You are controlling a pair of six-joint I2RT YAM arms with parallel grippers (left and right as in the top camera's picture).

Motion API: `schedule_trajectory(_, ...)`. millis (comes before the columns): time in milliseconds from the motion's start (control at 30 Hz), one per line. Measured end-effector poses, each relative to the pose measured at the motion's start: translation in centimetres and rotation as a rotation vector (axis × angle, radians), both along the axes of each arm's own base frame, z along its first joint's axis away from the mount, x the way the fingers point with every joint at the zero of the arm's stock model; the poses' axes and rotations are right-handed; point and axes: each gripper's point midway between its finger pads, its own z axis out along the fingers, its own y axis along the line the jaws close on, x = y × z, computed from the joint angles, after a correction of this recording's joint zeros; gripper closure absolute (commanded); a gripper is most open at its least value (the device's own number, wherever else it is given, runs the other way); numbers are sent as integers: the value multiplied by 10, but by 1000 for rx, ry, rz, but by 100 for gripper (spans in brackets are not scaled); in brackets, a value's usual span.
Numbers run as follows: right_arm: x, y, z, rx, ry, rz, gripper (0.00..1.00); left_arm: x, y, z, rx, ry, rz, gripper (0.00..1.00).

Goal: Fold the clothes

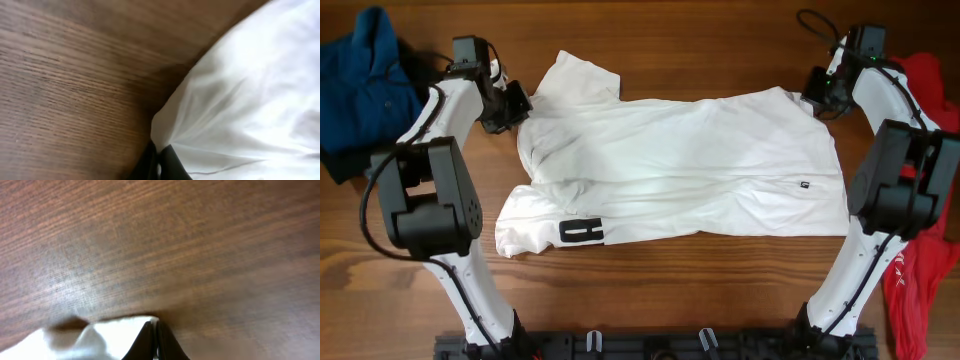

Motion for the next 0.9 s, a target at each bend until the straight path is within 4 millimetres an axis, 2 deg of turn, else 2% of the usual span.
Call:
schedule_trajectory(67,-5,-3,14,-20,2,-10,96,3,-3,15,-13,-34,-5,96)
schedule_trajectory(200,-18,-10,59,-67,-12,-41,96,6,-7,53,-33,-107,-16,96)
schedule_trajectory(333,-44,-10,90,-92,23,-57,96,-3,-11,83,-43,-135,-22,96)
schedule_trajectory(433,-67,-10,103,-104,80,-70,96,-14,-12,92,-47,-113,-22,96)
schedule_trajectory(500,-75,-9,106,-108,100,-72,96,-21,-12,90,-46,-86,-19,96)
schedule_trajectory(667,-73,-9,108,-115,92,-39,94,-24,-8,88,-23,-68,-10,96)
schedule_trajectory(733,-66,-7,110,-115,60,-1,57,-24,-7,87,-17,-67,-8,96)
schedule_trajectory(767,-61,-6,110,-114,45,11,46,-24,-7,87,-16,-67,-8,96)
schedule_trajectory(833,-49,-6,108,-113,4,35,33,-24,-6,87,-13,-67,-6,96)
schedule_trajectory(900,-39,-6,97,-112,-7,58,27,-24,-6,87,-10,-66,-5,96)
